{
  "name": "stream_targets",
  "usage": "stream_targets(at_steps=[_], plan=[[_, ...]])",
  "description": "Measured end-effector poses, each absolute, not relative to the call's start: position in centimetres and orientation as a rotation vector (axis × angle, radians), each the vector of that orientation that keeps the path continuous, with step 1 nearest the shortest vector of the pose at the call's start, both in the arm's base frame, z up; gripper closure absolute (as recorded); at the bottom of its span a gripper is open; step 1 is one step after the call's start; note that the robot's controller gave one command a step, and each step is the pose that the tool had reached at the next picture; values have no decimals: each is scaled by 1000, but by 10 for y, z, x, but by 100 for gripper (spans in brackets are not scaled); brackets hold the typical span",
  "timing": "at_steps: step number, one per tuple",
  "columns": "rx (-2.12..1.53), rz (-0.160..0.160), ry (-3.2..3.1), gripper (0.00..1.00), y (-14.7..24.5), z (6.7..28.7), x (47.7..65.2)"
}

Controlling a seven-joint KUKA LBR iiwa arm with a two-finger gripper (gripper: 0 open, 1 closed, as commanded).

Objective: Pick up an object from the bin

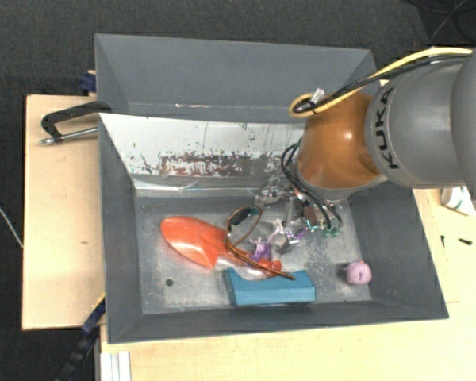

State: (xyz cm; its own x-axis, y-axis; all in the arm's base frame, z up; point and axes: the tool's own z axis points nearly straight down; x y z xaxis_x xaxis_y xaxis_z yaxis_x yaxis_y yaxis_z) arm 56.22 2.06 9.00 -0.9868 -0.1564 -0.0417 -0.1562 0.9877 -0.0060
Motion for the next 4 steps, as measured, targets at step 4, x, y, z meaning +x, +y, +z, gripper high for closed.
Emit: stream_targets(at_steps=[4], plan=[[-226,2,3132,100,8,153,534]])
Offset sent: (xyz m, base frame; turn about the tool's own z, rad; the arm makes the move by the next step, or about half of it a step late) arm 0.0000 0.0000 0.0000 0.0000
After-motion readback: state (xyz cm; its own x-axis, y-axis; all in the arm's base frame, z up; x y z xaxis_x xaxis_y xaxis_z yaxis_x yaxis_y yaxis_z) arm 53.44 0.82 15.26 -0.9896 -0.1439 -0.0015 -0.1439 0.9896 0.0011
